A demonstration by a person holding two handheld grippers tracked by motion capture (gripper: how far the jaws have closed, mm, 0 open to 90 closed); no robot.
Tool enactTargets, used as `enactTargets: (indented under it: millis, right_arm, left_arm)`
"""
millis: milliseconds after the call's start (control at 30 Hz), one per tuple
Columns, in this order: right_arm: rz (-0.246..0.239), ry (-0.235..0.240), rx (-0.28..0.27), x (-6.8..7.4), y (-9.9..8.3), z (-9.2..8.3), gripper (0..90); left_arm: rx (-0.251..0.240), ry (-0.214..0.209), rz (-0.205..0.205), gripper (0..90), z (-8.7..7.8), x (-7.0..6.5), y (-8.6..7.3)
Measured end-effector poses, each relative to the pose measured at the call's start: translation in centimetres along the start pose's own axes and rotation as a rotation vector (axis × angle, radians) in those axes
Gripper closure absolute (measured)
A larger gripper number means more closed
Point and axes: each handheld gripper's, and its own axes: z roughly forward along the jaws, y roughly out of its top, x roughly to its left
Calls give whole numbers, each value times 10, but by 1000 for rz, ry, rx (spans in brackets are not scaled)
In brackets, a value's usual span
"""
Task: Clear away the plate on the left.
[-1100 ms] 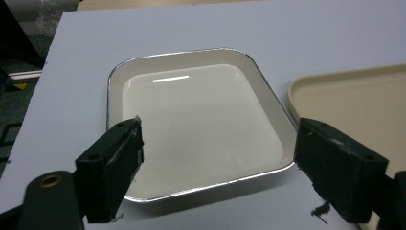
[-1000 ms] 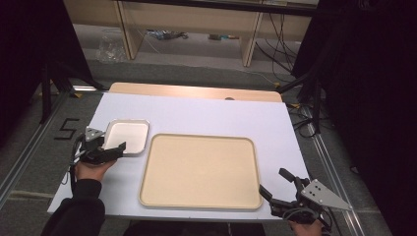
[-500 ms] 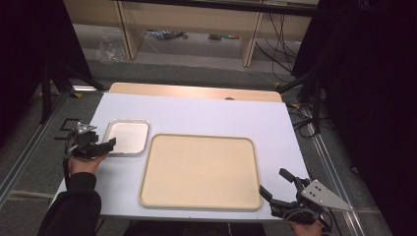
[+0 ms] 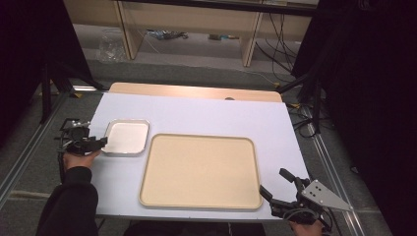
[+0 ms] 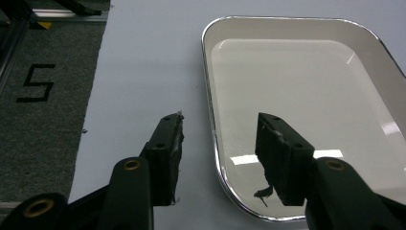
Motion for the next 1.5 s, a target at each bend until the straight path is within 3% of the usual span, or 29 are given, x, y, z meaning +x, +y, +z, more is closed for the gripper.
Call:
enactTargets:
  millis: [100,267,333,433,500,600,633,667,700,733,833,933,967,1000,1033,1100,1167,1267,1300,1367,1400,1433,1467,1500]
  right_arm:
    - [-35,-15,-3,-2,1,-1,152]
    - [-28,-11,-6,-2,0,0,152]
    - [-26,-8,-36,-2,0,1,152]
    - [-28,-13,-10,-2,0,0,152]
    - [-23,-10,-36,-2,-1,1,152]
    - [-29,-16,-9,-2,0,0,152]
    - [-24,-15,-21,-2,0,0,152]
    - [20,0,-9,1,-1,-1,152]
    - [19,-1,-9,1,-1,-1,152]
    - [-34,-17,-22,-2,0,0,152]
    - [-34,-17,1,-2,0,-1,152]
    - [-11,-1,-14,-1,0,1,152]
    - [-32,-21,-9,-2,0,0,152]
    - [-3,-5,8,0,0,-1,152]
    - [-30,-5,-1,-1,0,-1,152]
    - [-23,-11,-18,-1,0,0,152]
    - [-36,-21,5,-2,0,-1,152]
    - [-12,3,-25,-1,-1,1,152]
    - [-19,-2,-1,-1,0,-1,152]
    - [-5,-5,-6,0,-1,0,152]
    - [-31,-10,-22,-2,0,0,152]
    - [-7,-11,-4,0,0,-1,153]
    - [-22,-15,-17,-1,0,-1,152]
    - [-38,-20,-4,-2,0,-1,153]
  left_arm:
    - [9,-12,-10,551,4,2,1]
    - [37,-17,-21,617,11,4,1]
    - [51,-25,-22,631,14,6,1]
    - [52,-35,-11,711,17,6,1]
    - [58,-51,-20,755,19,6,2]
    - [63,-61,-5,774,22,7,3]
    - [65,-59,-9,783,23,7,3]
    - [64,-61,-11,795,24,7,3]
    - [59,-65,-18,804,24,8,3]
    - [58,-69,-29,818,24,9,3]
    - [58,-78,-57,837,25,11,3]
    - [57,-82,-67,852,25,12,3]
    - [38,-88,-90,852,26,11,3]
    - [38,-96,-105,863,25,11,3]
    - [23,-107,-118,867,24,11,3]
    - [-18,-126,-154,880,21,10,4]
    - [-7,-107,-128,882,19,7,5]
    - [-25,-112,-144,883,20,6,5]
    - [-37,-113,-166,883,20,5,5]
    - [-39,-121,-149,884,18,6,6]
    - [-63,-124,-175,884,18,3,6]
    - [-61,-126,-169,884,17,4,6]
    - [-61,-126,-169,885,17,4,6]
    - [-59,-122,-138,885,15,5,8]
